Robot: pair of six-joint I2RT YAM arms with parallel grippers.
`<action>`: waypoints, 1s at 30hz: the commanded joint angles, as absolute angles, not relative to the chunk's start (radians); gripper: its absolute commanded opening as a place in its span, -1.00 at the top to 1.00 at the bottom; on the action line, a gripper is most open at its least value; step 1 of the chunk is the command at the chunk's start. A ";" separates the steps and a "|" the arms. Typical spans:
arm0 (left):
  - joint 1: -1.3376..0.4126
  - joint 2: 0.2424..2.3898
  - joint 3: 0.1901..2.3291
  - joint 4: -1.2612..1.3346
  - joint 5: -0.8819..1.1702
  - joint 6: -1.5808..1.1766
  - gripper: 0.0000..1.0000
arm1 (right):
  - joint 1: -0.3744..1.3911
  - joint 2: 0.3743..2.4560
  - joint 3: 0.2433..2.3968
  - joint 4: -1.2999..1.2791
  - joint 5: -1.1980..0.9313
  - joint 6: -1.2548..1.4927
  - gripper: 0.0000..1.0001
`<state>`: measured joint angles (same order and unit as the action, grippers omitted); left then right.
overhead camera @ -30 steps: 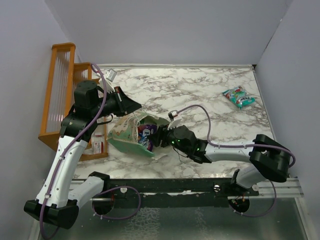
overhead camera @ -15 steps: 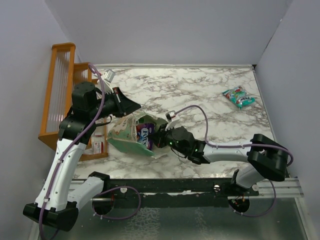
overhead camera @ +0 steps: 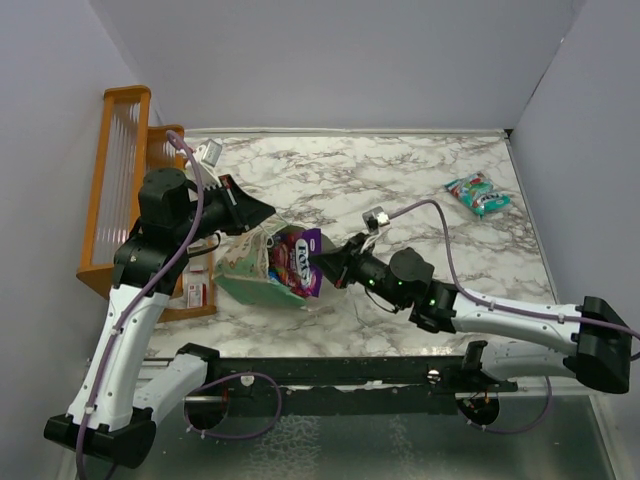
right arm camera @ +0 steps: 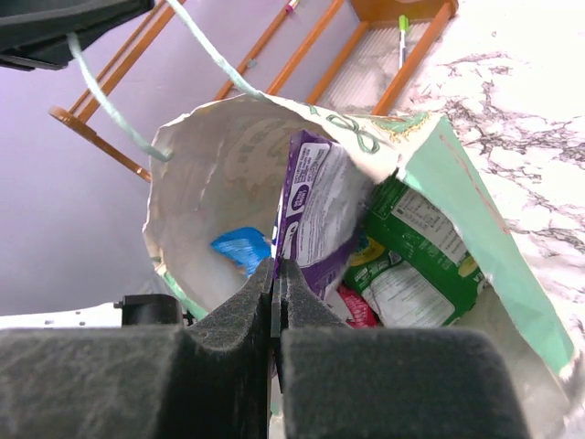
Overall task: Take the snacks out of the paper bag
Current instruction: Take out the snack from the paper bag, then place the snack at the center of the board.
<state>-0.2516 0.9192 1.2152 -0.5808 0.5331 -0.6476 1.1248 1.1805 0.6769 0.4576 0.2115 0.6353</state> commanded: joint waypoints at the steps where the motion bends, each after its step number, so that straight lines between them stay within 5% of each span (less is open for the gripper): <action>1: -0.256 0.890 1.225 -0.602 0.444 -0.631 1.00 | 1.128 1.079 0.686 0.386 0.214 0.582 0.98; 20: -0.256 0.892 1.215 -0.640 0.359 -0.611 1.00 | 1.129 0.678 0.876 0.052 0.239 0.291 0.98; 30: -0.256 0.886 1.228 -0.656 0.358 -0.610 1.00 | 1.128 0.650 0.779 -0.075 0.932 0.416 0.98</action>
<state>-0.2531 0.9054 1.2152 -0.6483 0.3866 -0.6212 1.1259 0.6643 0.8562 -0.0006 0.5602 0.3294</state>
